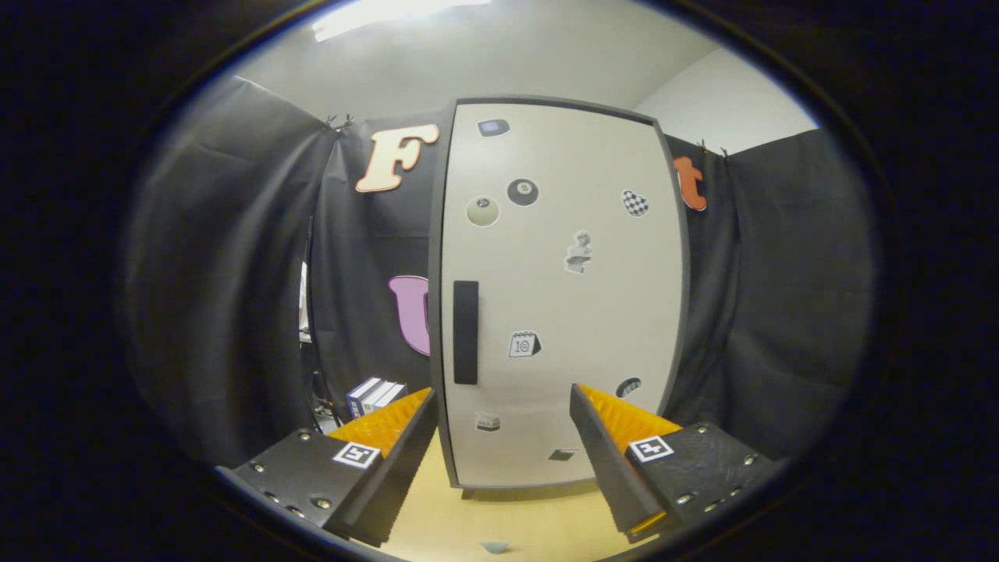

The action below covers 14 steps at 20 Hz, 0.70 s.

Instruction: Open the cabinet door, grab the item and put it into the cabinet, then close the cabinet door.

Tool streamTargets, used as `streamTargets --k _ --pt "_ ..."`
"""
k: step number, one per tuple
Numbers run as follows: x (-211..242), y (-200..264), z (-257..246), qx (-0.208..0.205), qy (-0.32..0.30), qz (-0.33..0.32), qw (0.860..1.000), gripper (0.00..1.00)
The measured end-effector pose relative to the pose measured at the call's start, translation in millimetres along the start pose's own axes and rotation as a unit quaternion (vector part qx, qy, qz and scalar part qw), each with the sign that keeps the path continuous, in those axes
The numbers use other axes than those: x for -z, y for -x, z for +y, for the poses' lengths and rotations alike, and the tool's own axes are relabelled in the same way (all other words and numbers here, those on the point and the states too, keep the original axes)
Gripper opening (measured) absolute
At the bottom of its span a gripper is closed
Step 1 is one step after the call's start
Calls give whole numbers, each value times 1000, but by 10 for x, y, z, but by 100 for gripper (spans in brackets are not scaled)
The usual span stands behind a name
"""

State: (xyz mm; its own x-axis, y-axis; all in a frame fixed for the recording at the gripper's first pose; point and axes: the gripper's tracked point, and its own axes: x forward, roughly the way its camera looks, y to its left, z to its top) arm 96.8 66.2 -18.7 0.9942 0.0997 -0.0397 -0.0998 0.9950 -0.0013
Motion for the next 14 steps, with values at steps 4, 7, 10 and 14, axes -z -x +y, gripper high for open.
streamTargets --k 4,7,10,14 --pt "-14 -421 153 -14 -12 -2 1000 100" --pt "-25 -727 247 -21 -13 -3 1000 100" --pt "-46 -1029 300 -24 -18 -3 1000 97" --pt "-27 -1301 373 -29 -31 1 999 91"
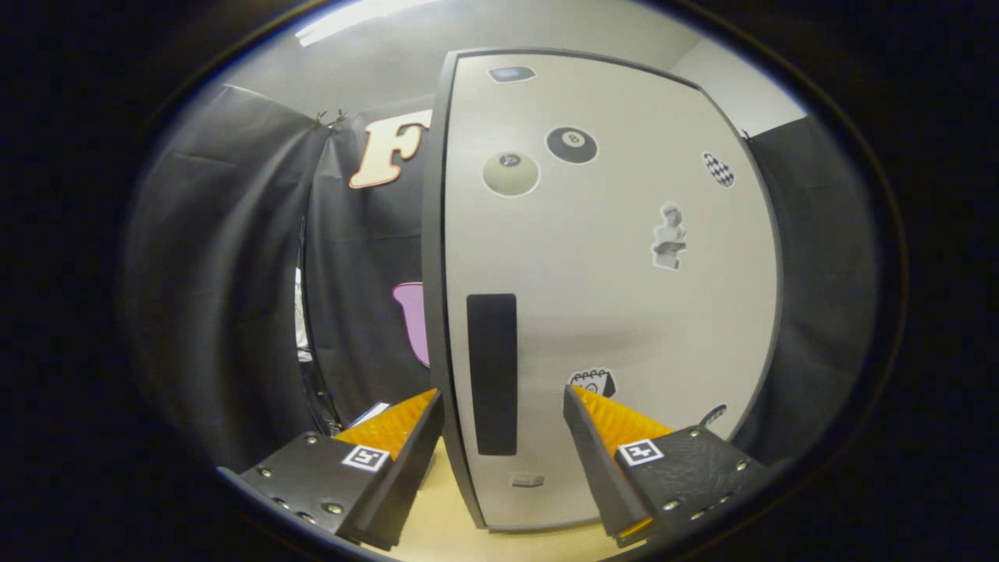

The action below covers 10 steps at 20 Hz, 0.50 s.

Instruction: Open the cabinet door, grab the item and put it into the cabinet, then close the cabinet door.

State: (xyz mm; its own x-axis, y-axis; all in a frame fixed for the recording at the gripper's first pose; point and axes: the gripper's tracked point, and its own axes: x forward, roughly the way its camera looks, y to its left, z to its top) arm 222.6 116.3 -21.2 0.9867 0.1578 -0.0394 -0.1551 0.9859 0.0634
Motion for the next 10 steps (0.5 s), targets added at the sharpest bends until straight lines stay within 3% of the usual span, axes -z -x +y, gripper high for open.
streamTargets --k 4,5,7,9,10 --pt "15 -169 4 5 -6 1 1000 72" --pt "23 -193 17 5 -6 2 1000 60" --pt "57 -187 44 -1 -3 11 1000 60" --pt "60 -229 54 7 5 5 1000 33" --pt "56 -216 55 10 8 5 1000 32"
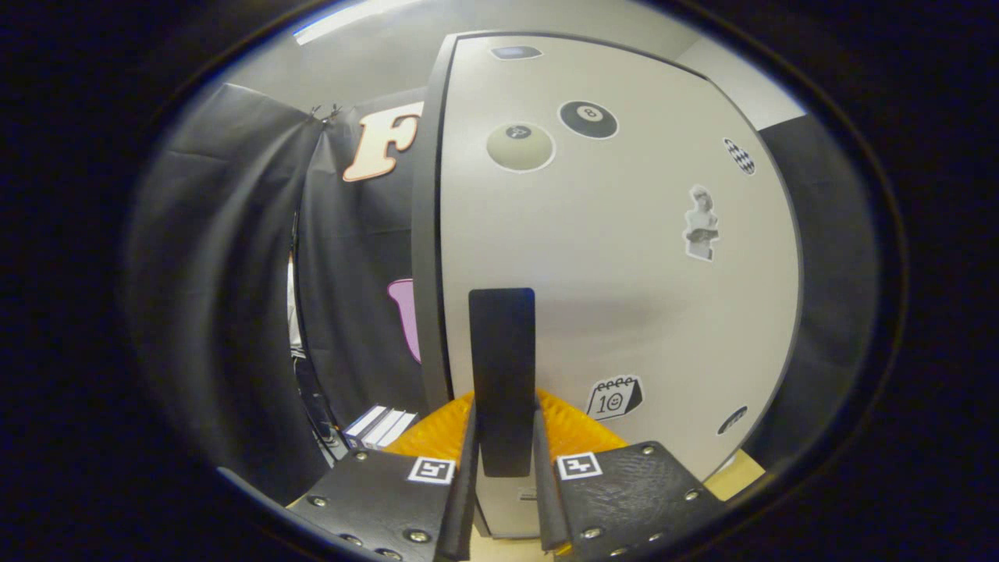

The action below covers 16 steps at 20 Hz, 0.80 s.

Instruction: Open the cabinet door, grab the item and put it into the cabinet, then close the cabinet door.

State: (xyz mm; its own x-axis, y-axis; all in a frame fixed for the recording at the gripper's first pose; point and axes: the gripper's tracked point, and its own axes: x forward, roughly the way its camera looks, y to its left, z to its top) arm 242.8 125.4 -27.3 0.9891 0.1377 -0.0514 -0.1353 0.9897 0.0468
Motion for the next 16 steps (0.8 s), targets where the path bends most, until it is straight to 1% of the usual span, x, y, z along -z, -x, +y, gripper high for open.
streamTargets --k 3,8,9,12,16 --pt "11 13 -1 -2 -13 10 1000 28" --pt "32 65 -31 7 -20 17 1000 28" --pt "34 134 -33 5 -19 16 1000 17" --pt "22 308 -43 0 -20 15 1000 17" --pt "-1 601 -127 9 -11 11 1000 17"
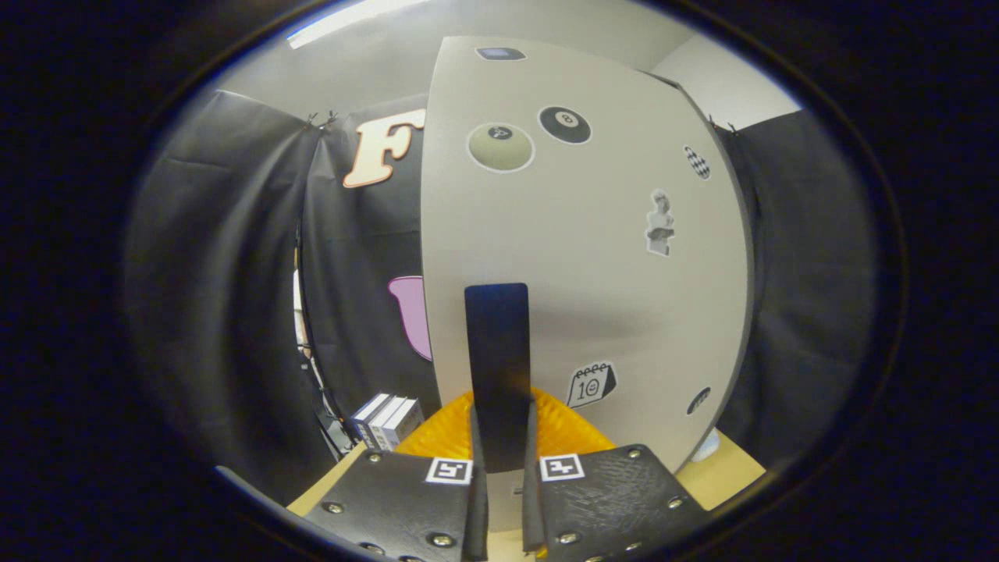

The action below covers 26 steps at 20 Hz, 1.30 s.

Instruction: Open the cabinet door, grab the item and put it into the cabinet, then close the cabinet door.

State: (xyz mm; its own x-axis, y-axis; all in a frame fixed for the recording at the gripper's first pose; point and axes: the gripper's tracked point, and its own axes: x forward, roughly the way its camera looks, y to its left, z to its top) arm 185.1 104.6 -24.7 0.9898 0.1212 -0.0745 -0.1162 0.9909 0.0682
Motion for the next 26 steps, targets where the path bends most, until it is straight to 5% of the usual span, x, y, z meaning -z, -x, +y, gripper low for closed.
streamTargets --k 10,26 --pt "-18 794 -574 25 0 9 1000 17" --pt "-56 1450 -1852 138 -43 3 989 16"
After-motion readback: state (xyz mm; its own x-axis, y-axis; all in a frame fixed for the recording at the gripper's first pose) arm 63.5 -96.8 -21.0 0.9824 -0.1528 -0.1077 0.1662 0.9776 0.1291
